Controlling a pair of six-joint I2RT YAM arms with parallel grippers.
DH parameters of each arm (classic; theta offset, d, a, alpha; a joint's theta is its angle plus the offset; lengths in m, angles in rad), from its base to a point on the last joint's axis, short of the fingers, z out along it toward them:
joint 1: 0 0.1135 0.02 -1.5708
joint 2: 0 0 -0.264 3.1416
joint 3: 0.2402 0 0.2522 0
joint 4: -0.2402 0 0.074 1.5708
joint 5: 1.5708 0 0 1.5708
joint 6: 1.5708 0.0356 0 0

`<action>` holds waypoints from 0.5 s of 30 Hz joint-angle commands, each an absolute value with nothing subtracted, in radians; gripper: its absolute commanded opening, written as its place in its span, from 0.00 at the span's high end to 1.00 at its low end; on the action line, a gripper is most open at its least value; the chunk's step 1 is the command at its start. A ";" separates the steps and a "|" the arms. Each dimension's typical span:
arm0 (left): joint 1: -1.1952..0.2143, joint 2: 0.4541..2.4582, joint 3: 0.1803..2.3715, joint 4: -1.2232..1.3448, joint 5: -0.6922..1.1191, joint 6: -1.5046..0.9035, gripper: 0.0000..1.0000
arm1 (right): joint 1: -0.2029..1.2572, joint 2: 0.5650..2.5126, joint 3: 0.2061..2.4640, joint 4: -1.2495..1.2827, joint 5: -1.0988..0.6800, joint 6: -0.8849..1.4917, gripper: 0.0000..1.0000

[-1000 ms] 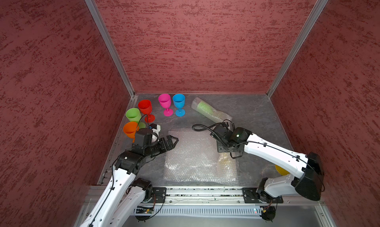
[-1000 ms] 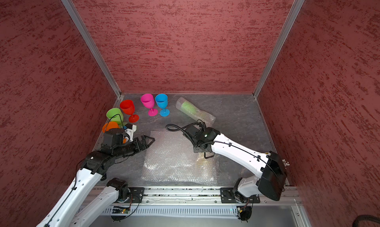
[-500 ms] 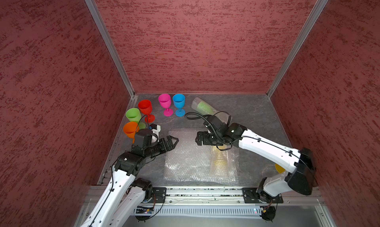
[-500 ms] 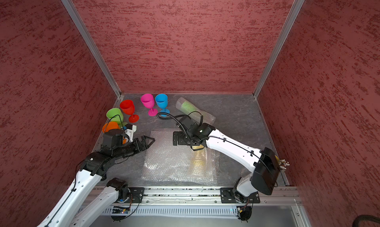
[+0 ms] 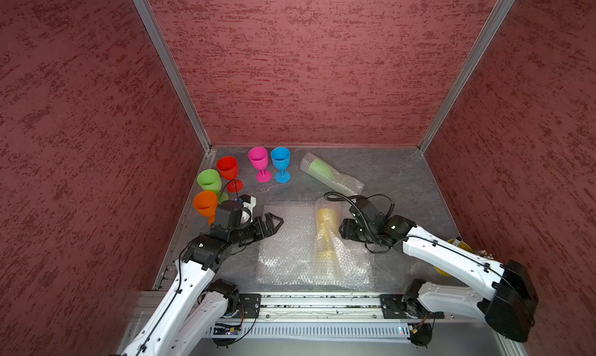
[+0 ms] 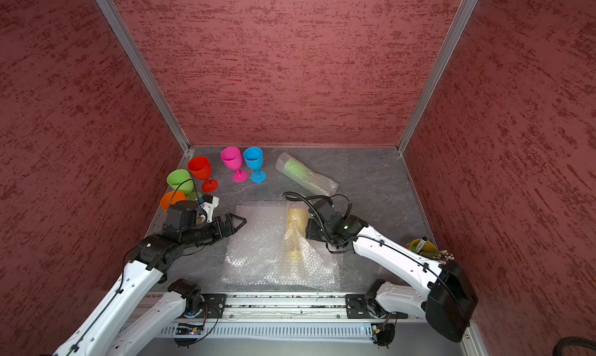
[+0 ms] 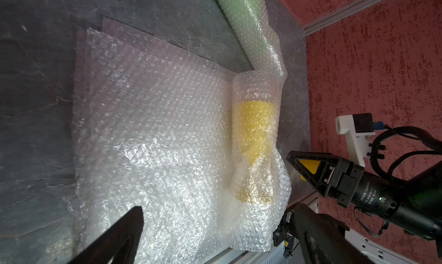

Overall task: Unpack wine glasses from bubble wrap
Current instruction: Unwrap the bubble wrap.

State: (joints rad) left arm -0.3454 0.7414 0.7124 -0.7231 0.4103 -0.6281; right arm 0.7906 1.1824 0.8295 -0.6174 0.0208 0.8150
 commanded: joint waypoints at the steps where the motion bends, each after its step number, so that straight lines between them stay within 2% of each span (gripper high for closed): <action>1: -0.442 0.794 0.701 -0.664 0.413 -0.658 0.00 | 0.797 1.156 0.860 -0.436 -0.030 0.750 0.45; 3: -0.572 0.841 0.715 -0.645 0.319 -0.674 0.00 | 0.804 1.193 0.885 -0.461 -0.010 0.686 0.45; 6: -0.692 0.922 0.731 -0.603 0.260 -0.706 0.00 | 0.819 1.234 0.912 -0.486 0.015 0.615 0.46; 15: -0.763 1.175 0.747 -0.368 0.302 -0.785 0.07 | 0.828 1.261 0.897 -0.452 -0.054 0.561 0.50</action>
